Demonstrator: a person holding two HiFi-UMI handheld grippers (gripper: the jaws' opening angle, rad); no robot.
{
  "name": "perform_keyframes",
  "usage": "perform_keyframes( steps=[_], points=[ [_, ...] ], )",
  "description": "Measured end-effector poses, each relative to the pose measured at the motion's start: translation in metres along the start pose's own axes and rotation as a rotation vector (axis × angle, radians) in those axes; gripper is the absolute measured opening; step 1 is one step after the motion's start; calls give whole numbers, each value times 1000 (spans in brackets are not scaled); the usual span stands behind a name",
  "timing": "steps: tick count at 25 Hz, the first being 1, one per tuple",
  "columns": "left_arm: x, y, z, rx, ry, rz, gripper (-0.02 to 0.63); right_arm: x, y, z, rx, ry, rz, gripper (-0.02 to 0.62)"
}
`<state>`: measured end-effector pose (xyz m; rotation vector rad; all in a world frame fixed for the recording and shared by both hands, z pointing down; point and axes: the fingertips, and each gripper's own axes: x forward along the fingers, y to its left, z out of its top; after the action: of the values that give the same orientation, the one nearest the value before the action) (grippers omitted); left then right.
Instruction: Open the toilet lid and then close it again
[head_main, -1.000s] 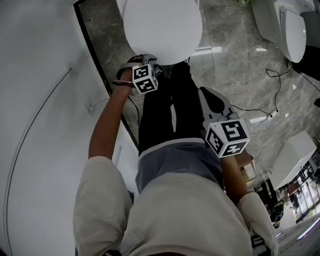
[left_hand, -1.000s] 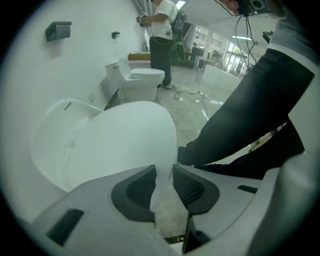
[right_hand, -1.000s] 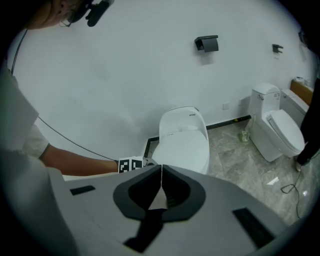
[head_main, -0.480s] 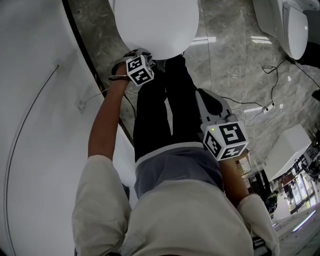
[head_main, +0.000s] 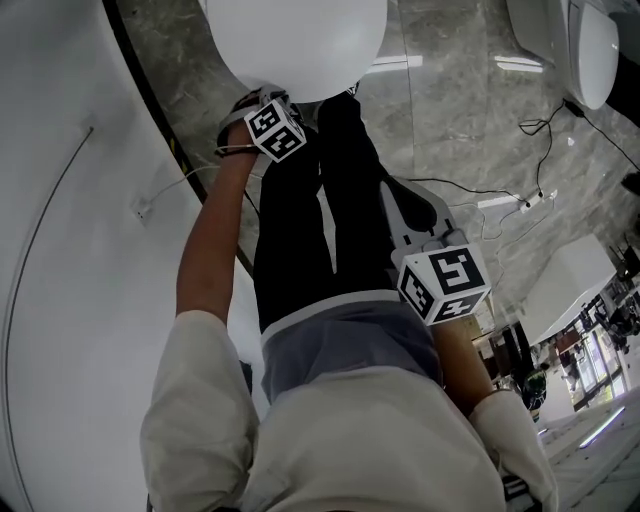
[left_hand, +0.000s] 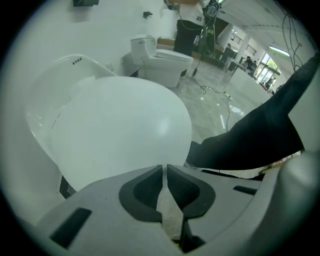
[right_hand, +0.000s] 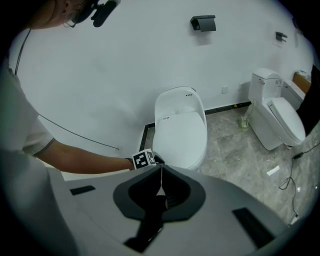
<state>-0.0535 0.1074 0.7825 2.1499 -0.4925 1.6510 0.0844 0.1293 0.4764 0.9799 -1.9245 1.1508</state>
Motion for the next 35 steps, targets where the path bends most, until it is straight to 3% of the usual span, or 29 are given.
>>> perform_keyframes(
  steps=[5,10,13,18,23,29,35],
  points=[
    [17,4,-5,-46,23,10,18,5,-4,-7,-1,14,-6,11],
    [22,5,-6,-33,33,94,17,8,-9,-8,0,22,-14,11],
    [19,6,-4,-128,4,99,17,6,-10,-4,-10,14,-17,11],
    [2,-2,-5,-375,-37,5,6,-3,-10,10,-16,-44,-34,11],
    [-34,-6,7,-424,-103,-14,6,-16,-6,16,-38,-84,-31,11],
    [-101,4,27,-640,-238,16,6,-28,8,30,-50,-131,7,10],
    [-176,-2,57,-729,-391,29,6,-48,24,59,-81,-205,26,9]
  ],
)
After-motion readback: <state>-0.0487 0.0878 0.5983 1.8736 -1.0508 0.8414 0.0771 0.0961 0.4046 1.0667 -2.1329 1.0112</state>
